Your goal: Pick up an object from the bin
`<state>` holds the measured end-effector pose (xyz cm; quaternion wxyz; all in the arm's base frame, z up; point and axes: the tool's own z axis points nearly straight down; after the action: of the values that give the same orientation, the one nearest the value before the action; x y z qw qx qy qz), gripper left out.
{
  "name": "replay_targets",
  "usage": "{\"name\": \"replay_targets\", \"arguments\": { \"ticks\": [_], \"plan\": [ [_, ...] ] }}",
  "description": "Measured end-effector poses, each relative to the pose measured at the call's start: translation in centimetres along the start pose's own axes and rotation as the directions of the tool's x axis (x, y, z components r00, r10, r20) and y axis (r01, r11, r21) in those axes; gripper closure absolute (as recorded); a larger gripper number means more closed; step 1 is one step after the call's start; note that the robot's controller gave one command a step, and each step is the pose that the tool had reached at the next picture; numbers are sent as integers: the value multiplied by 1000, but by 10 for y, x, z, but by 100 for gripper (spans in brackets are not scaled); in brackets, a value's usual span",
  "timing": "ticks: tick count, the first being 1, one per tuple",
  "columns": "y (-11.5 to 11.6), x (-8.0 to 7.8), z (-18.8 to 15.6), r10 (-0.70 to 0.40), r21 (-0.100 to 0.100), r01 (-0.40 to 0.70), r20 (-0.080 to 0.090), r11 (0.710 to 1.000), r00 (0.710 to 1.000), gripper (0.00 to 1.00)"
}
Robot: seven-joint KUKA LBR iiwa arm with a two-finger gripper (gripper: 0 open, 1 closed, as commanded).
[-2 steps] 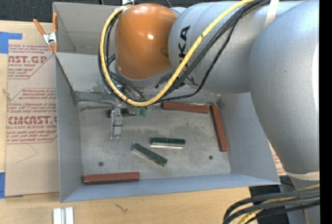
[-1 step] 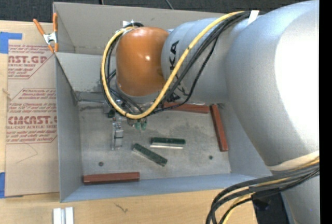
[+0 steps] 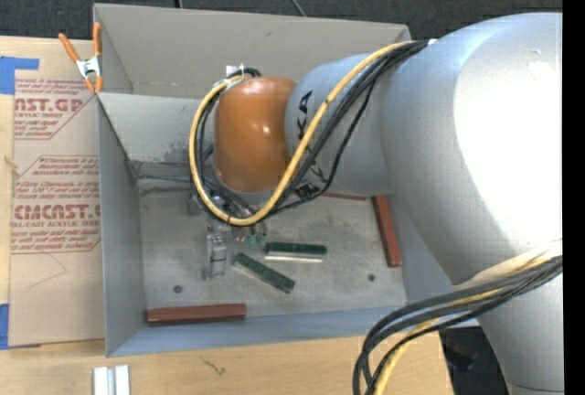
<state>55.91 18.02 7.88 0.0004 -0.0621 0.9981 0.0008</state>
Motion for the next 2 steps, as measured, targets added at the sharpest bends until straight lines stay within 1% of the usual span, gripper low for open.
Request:
{"name": "replay_targets", "arguments": {
  "ticks": [1, 2],
  "plan": [
    [-16, 20, 2, -110, 1, 110, -4, 994, 994, 0],
    [-45, 13, 6, -56, 0, 56, 1, 998, 998, 0]
  ]
}}
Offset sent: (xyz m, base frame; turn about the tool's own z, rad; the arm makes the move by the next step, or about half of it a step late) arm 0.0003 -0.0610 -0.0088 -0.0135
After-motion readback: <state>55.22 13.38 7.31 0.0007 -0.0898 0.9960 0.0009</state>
